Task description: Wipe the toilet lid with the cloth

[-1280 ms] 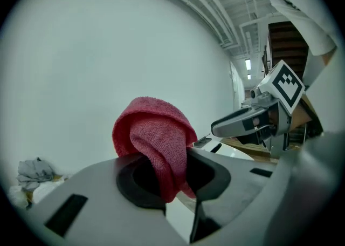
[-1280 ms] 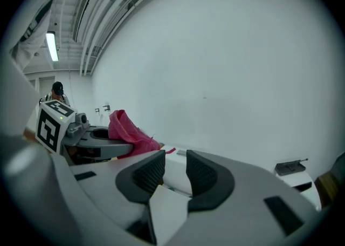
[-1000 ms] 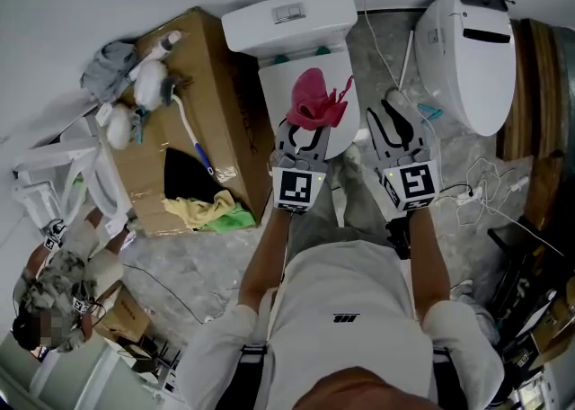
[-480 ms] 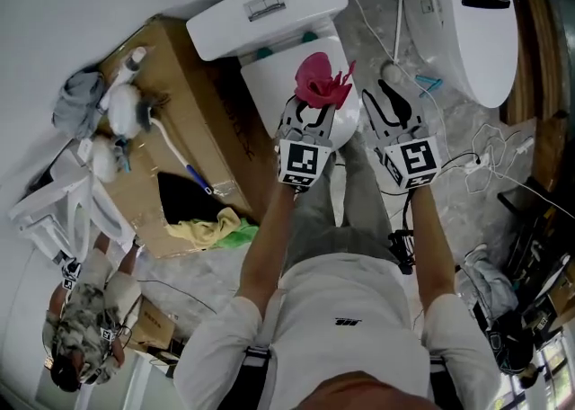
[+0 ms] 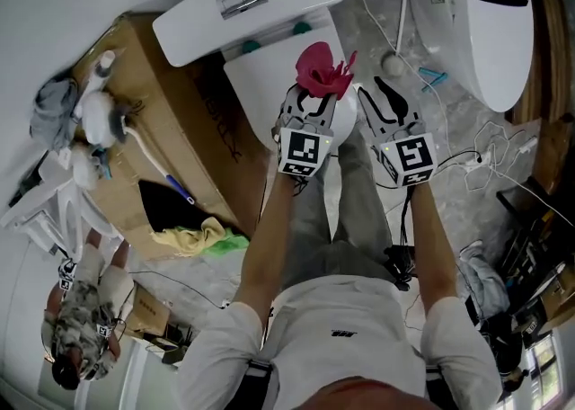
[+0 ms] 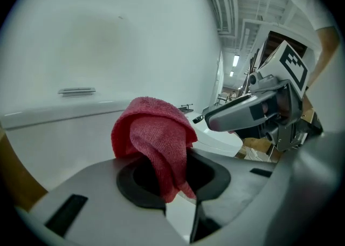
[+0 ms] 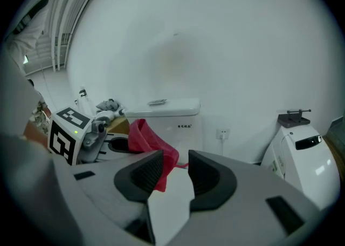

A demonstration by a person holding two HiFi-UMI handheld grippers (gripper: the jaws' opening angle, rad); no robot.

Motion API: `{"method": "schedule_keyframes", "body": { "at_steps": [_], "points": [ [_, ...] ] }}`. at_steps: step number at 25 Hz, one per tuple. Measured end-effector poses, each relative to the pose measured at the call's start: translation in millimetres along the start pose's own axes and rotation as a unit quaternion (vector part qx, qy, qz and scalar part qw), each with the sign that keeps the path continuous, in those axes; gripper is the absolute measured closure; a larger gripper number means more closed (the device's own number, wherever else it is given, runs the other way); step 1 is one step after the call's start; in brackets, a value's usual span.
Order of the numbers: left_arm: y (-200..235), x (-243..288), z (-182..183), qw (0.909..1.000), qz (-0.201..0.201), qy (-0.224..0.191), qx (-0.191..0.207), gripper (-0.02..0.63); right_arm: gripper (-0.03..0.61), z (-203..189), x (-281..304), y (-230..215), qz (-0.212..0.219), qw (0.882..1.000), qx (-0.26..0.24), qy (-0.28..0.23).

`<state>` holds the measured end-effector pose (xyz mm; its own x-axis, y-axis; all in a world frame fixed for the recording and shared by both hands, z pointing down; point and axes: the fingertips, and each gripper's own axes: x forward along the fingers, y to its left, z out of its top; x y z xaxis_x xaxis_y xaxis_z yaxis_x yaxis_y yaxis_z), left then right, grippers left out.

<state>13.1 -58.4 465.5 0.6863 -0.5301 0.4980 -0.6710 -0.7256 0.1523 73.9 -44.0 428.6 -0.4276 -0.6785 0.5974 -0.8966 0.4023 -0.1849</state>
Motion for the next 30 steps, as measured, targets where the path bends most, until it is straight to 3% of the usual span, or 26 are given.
{"method": "schedule_keyframes", "body": {
  "at_steps": [14,30],
  "points": [
    [-15,95,-44,0.9996,-0.017,0.021,0.002,0.506,0.437,-56,39,-46,0.041,0.999,0.003,0.027],
    [-11,171,-105,0.9982,-0.032,0.051,-0.003,0.506,0.437,-108,77,-82,0.035,0.998,-0.006,0.051]
  ]
}}
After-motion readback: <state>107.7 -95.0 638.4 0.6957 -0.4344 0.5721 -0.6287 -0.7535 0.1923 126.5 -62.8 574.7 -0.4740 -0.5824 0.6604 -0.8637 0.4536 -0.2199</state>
